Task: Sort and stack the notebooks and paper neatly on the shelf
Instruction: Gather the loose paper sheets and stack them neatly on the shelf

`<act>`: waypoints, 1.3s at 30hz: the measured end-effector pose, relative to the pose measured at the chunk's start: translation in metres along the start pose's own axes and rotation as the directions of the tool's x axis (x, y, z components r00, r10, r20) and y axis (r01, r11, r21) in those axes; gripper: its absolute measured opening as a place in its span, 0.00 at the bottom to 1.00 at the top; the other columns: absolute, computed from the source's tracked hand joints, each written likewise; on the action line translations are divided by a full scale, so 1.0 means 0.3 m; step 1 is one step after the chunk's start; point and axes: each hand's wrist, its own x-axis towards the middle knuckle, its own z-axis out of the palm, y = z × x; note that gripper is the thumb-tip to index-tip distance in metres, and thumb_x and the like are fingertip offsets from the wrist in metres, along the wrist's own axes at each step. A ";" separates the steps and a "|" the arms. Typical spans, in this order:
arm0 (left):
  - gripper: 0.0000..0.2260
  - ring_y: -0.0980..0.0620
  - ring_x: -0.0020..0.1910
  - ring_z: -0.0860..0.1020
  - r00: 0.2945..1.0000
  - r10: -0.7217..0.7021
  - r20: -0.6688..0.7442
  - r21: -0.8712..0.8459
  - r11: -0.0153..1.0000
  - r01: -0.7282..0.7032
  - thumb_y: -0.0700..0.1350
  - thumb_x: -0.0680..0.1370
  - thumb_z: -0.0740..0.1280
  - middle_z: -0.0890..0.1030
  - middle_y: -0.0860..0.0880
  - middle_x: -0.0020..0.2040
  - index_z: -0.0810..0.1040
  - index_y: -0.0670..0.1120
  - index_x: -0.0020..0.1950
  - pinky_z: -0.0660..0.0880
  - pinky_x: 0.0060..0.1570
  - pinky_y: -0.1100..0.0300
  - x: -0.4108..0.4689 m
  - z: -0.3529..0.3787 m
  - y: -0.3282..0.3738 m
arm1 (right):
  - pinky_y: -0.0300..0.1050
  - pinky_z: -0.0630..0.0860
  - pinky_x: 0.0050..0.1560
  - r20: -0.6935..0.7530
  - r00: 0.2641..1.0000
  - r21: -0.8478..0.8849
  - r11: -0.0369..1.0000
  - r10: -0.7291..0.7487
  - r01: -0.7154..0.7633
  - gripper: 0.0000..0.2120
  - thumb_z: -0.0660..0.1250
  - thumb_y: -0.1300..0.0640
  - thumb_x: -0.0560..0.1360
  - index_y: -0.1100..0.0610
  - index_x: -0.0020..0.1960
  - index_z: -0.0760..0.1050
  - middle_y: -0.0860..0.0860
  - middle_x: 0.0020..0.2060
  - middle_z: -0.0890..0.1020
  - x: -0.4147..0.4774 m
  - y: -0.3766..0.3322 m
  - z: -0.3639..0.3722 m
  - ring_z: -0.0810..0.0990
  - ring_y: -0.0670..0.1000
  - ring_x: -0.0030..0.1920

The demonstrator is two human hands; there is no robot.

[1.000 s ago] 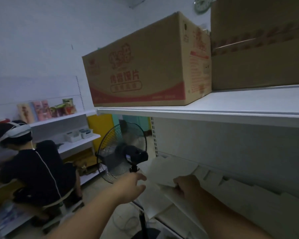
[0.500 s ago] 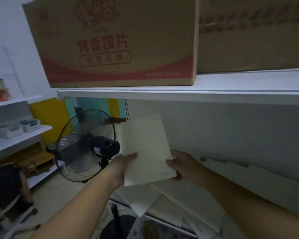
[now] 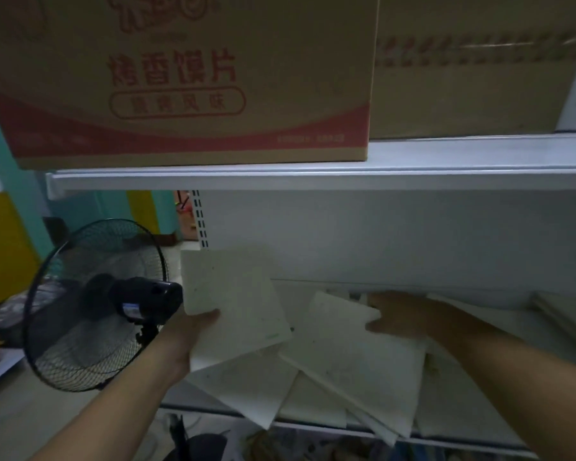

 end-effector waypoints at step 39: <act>0.14 0.41 0.50 0.81 0.956 0.006 0.293 -0.071 0.997 0.015 0.39 0.77 0.66 0.82 0.42 0.54 0.74 0.47 0.62 0.77 0.46 0.49 -0.155 0.404 -0.076 | 0.47 0.72 0.57 -0.527 0.811 -0.055 0.942 0.254 -0.331 0.20 0.47 0.45 0.82 0.52 0.63 0.72 0.51 0.63 0.75 -0.306 0.180 -0.003 0.76 0.55 0.61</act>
